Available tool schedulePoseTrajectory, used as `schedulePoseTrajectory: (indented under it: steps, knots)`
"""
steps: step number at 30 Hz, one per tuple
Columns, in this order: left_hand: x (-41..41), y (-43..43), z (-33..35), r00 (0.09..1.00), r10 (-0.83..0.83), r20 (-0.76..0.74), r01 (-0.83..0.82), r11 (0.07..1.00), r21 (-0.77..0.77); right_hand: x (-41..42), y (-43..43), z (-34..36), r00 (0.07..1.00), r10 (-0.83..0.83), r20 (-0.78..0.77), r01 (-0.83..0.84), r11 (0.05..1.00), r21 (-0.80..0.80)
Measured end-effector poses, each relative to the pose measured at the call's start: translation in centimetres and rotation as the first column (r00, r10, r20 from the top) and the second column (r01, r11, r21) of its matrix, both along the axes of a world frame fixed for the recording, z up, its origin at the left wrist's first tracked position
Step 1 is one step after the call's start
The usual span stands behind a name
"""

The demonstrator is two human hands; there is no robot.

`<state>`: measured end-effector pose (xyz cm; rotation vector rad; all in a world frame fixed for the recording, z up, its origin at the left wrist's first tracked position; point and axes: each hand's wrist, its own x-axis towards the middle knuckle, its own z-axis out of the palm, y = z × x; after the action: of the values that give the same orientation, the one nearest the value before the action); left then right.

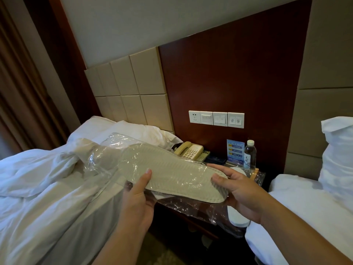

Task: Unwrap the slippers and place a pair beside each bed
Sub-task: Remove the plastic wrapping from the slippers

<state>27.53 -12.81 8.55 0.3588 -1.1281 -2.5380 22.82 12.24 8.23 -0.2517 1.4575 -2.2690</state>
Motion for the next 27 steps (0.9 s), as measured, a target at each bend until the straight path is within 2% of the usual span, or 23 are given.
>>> schedulePoseTrajectory:
  steps: [4, 8, 13, 19, 27]
  knots:
    - [-0.3, -1.2, 0.0, 0.999, 0.050, 0.006, -0.050, 0.998, 0.030, -0.3, 1.0, 0.0, 0.999, -0.039, -0.032, 0.042, 0.994, 0.100]
    - [-0.4, -1.7, -0.5, 0.999, 0.027, 0.022, -0.027, 0.999, 0.017, -0.1, 1.2, 0.2, 0.996, 0.000, -0.087, 0.021, 0.970, 0.241]
    - [0.0, -1.0, -0.5, 0.999, -0.007, 0.044, 0.011, 0.995, -0.096, 0.2, 0.5, 1.2, 0.971, 0.134, -0.199, -0.013, 0.859, 0.512]
    - [0.2, -1.8, 0.3, 0.998, -0.017, 0.059, 0.023, 0.994, -0.111, 0.2, 1.1, 1.7, 0.962, 0.170, -0.214, -0.057, 0.891, 0.451]
    - [1.6, -0.3, 0.0, 0.977, -0.169, 0.133, 0.186, 0.975, -0.124, 0.4, 1.0, 1.1, 0.973, 0.095, -0.213, -0.011, 0.930, 0.366]
